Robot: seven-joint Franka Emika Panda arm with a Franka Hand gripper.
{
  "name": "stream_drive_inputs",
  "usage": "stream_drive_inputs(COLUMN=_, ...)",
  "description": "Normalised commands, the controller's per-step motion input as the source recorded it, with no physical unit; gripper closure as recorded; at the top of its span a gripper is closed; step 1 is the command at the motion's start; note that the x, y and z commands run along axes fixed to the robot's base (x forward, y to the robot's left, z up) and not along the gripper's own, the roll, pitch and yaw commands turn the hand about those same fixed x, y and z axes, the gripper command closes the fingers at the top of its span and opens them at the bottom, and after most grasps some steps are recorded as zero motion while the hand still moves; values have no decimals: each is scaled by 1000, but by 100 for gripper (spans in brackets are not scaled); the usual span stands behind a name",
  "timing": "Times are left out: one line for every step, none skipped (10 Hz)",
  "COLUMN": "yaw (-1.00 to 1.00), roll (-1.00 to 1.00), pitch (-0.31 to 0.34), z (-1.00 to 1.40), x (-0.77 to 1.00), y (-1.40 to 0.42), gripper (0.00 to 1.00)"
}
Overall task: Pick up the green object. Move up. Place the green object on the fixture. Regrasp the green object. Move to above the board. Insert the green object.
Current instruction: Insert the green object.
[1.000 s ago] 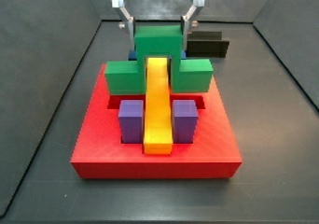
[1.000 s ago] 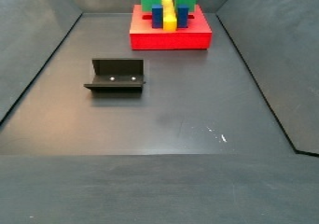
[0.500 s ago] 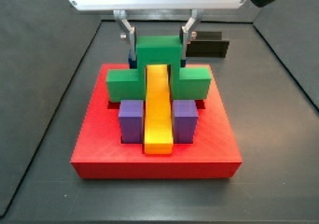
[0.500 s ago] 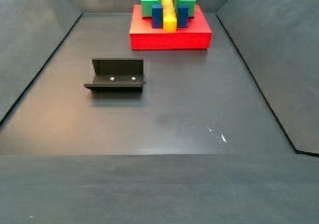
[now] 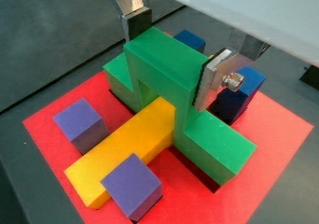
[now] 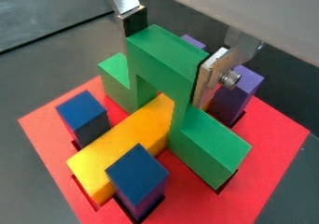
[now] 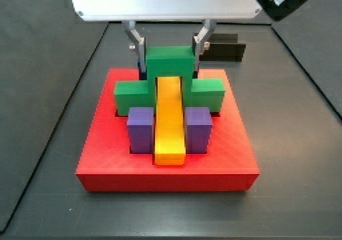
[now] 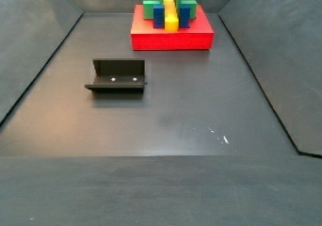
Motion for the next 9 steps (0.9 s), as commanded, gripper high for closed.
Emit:
stream_drive_inputs(yaw=0, roll=-73, pitch=-69, z=-137, x=0, y=0, gripper=100)
stream_drive_inputs(yaw=0, roll=-146, pitch=-90, z=-111, x=0, y=0, gripper=100)
stream_drive_inputs(yaw=0, roll=-200, pitch=-113, z=-49, x=-83, y=0, gripper=100)
stream_drive_inputs(yaw=0, roll=-251, pitch=-139, z=0, x=-120, y=0, gripper=100)
stream_drive_inputs(yaw=0, roll=-250, pitch=-146, z=0, x=-97, y=0, gripper=100)
stream_drive_inputs(yaw=0, roll=-244, pitch=-150, z=0, x=-66, y=0, gripper=100)
stream_drive_inputs(yaw=0, roll=-217, pitch=-150, z=-11, x=-57, y=0, gripper=100)
stream_drive_inputs(yaw=0, roll=-193, pitch=-144, z=-40, x=-74, y=0, gripper=100)
stream_drive_inputs(yaw=-37, roll=-120, pitch=-127, z=-57, x=-77, y=0, gripper=100)
